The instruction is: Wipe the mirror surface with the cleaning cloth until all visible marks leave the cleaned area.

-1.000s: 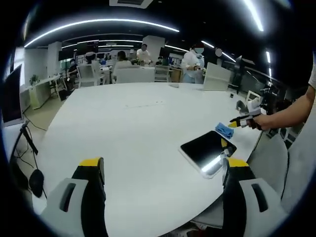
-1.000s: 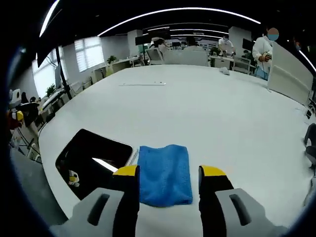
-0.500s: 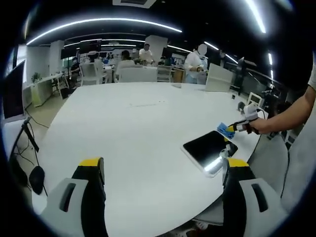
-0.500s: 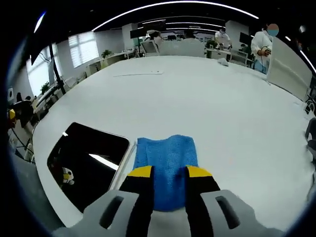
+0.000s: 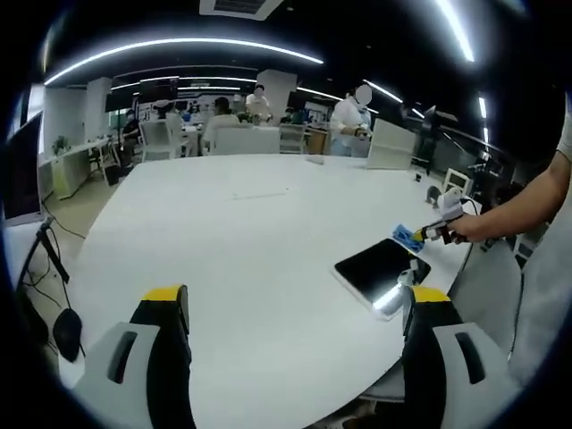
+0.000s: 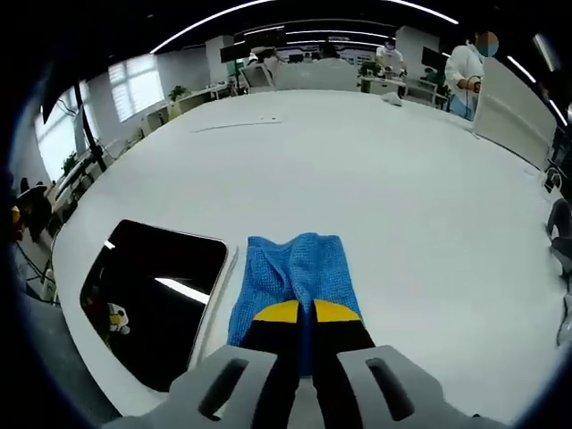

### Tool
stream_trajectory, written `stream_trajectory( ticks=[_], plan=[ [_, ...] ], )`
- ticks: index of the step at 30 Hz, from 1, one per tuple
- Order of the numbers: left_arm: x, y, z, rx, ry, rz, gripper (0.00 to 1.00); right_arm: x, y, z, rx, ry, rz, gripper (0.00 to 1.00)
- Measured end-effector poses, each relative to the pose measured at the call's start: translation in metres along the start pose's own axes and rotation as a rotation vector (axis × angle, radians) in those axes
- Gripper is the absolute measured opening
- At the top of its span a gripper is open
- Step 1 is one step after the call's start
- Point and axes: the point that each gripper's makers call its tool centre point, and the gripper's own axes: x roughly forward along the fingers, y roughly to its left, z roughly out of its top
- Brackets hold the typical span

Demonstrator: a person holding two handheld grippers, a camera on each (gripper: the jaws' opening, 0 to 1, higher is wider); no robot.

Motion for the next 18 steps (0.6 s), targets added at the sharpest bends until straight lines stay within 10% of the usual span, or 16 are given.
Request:
stream_trajectory(
  ticks=[5,10,18],
  plan=[
    [-0.001,-0.004,0.002,0.021,-0.001,-0.022,0.99,-0.006,0.013,0.001,0.05,0.025,0.037,0.02],
    [-0.007,0.001,0.001,0.005,-0.019,-0.001,0.99,-0.001,0.011,0.001,-0.002,0.006,0.035,0.31],
    [-0.013,0.001,-0.005,0.005,-0.004,0.0,0.99,0.004,0.009,-0.001,-0.047,-0.008,0.0,0.25]
  ],
)
